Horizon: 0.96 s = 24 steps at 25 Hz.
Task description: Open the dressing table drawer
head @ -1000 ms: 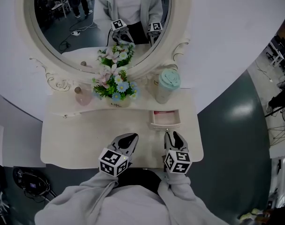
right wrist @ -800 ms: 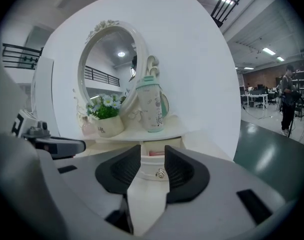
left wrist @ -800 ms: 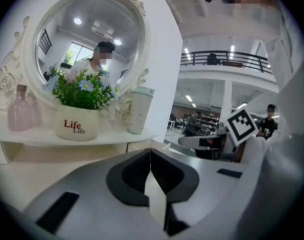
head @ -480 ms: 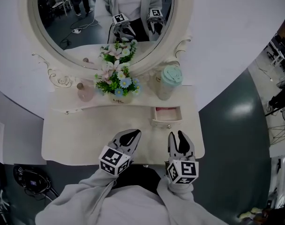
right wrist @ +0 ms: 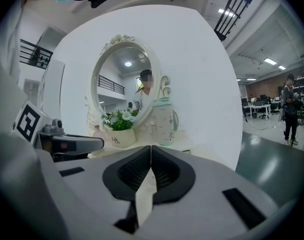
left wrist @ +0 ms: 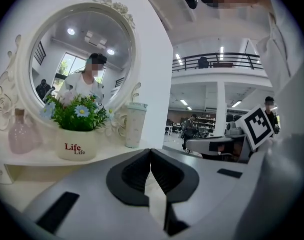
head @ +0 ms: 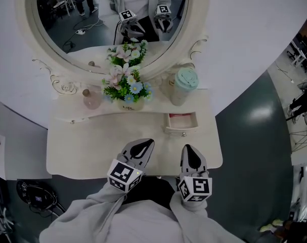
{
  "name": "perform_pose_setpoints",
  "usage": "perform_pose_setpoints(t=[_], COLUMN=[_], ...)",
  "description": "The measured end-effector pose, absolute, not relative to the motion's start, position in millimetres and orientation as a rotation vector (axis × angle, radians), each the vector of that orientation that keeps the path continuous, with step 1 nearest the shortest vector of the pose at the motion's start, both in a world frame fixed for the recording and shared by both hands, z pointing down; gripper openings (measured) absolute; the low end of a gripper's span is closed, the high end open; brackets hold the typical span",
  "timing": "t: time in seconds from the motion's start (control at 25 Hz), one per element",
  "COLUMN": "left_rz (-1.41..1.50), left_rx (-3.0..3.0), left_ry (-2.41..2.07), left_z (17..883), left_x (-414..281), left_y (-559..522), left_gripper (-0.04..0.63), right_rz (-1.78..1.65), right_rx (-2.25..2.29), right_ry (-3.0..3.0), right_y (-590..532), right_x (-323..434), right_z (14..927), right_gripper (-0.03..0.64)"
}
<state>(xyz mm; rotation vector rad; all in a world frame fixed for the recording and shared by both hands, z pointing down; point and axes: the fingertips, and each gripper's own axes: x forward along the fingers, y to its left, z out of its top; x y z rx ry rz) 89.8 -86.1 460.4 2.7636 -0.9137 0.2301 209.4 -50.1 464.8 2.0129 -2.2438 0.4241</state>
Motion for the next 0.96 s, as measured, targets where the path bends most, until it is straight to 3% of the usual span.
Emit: perform_pose_setpoints(t=[0.96], left_rz=[0.240], left_rx=[2.746], left_ry=[-0.930], left_z=[470.6], left_x=[89.3], left_y=[-101.3], left_gripper=[0.015], right_rz=[0.435], right_rx=[1.987], right_ry=[-2.223], right_y=[-61.8], right_x=[209.3], right_z=[475.4], right_gripper=[0.032])
